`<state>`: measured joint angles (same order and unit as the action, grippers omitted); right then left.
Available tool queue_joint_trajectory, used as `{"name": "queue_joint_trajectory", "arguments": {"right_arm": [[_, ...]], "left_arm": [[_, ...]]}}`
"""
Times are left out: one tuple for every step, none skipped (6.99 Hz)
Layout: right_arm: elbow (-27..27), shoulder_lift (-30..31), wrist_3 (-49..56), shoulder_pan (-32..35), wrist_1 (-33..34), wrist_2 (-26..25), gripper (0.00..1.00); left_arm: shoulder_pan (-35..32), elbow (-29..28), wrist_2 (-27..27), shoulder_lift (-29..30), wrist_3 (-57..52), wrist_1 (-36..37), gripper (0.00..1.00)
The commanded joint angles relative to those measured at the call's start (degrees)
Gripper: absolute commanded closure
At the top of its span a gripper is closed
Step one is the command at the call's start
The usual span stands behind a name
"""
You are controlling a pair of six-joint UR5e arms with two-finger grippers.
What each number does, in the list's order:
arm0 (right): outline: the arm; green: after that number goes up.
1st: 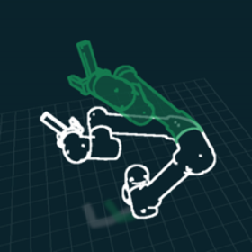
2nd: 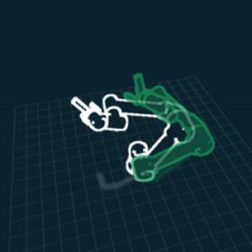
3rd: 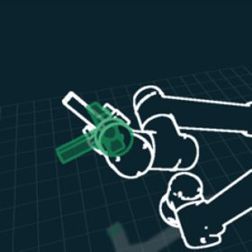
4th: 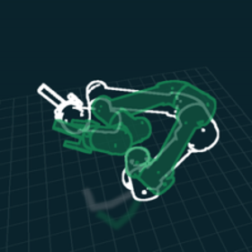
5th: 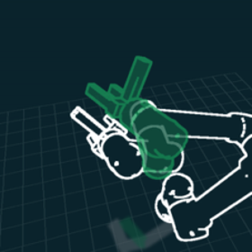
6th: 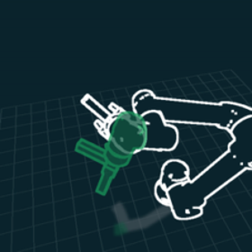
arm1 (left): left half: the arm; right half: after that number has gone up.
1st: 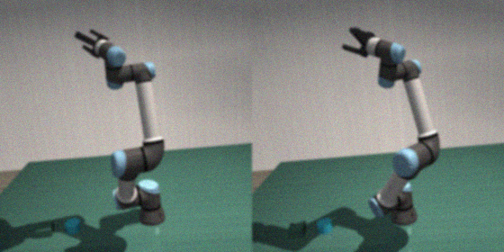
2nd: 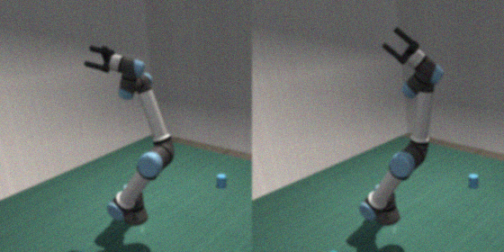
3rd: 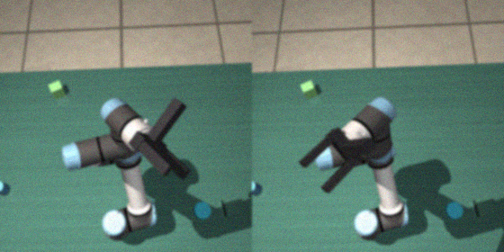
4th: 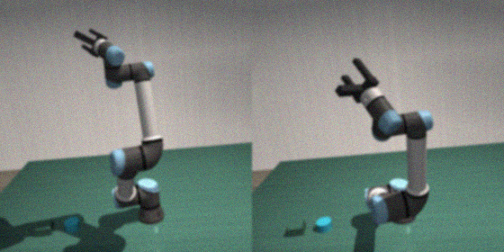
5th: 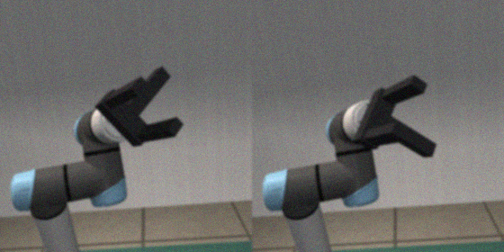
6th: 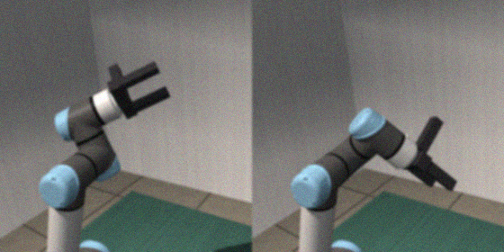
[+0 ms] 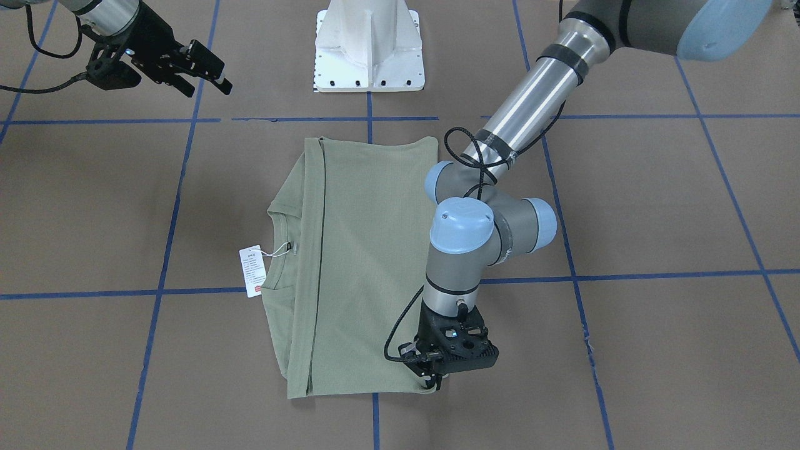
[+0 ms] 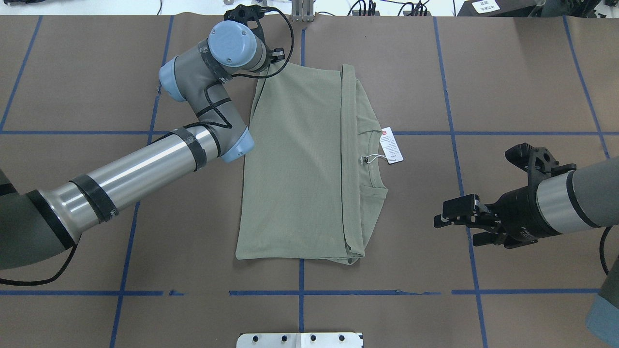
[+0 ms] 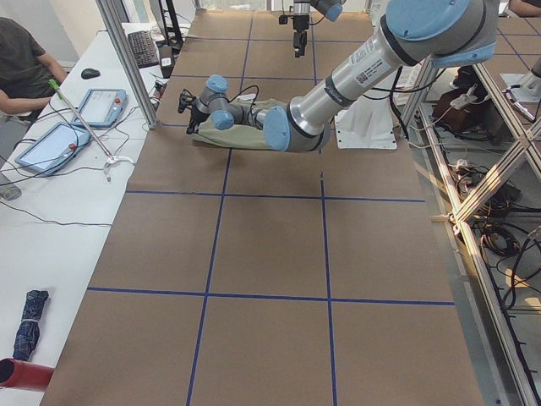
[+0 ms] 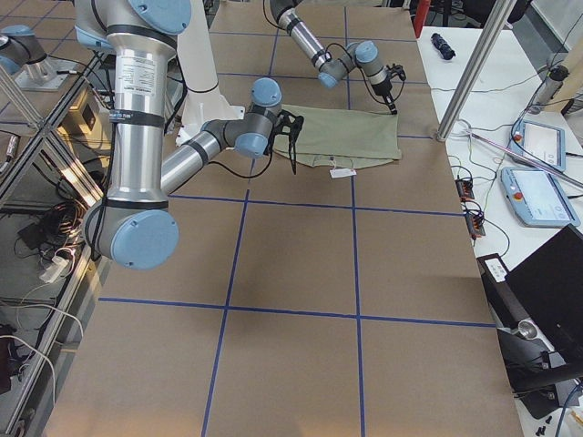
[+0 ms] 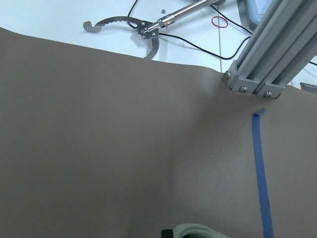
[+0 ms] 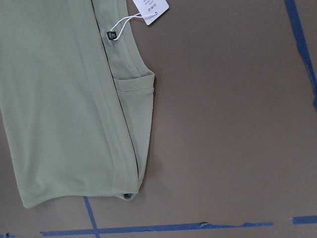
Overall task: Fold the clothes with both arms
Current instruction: 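Release and raise the left gripper while the right gripper moves toward the shirt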
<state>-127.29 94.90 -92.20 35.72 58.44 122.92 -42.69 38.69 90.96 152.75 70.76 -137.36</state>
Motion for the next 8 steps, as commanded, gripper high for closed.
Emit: {"name": "queue_joint_trajectory", "arguments": {"right_arm": [[0.11, -0.07, 0.09, -0.22, 0.35, -0.57, 0.0], [0.63, -0.33, 0.26, -0.39, 0.44, -1.44, 0.0], [1.94, -1.47, 2.26, -0.57, 0.62, -1.8, 0.0], [3.7, -2.35, 7.24, -0.66, 0.79, -1.8, 0.0], [5.63, -3.49, 11.03, -0.74, 1.23, -1.8, 0.0], [6.34, -7.07, 12.73, -1.7, 6.19, -3.02, 0.0], [6.35, -11.63, 15.35, -2.75, 14.16, -4.77, 0.0], [6.35, -17.59, 19.38, -4.16, 24.86, -7.66, 0.0]], "left_arm": [[-0.28, 0.24, 0.53, 0.18, -2.38, -0.28, 0.0], [-0.72, 0.76, 3.23, 0.18, -2.55, -0.1, 0.0], [-1.25, 4.25, 5.52, -0.95, -2.64, 1.29, 0.0], [-1.25, 9.85, 7.02, -3.83, -4.38, 5.22, 0.0], [-1.25, 17.39, 8.34, -7.95, -9.71, 10.91, 0.0], [-1.17, 26.08, 8.53, -13.91, -10.37, 13.75, 0.0], [-1.25, 33.39, 9.06, -17.97, -10.46, 17.26, 0.0], [-1.25, 41.03, 11.15, -20.97, -10.73, 22.43, 0.0]]}}
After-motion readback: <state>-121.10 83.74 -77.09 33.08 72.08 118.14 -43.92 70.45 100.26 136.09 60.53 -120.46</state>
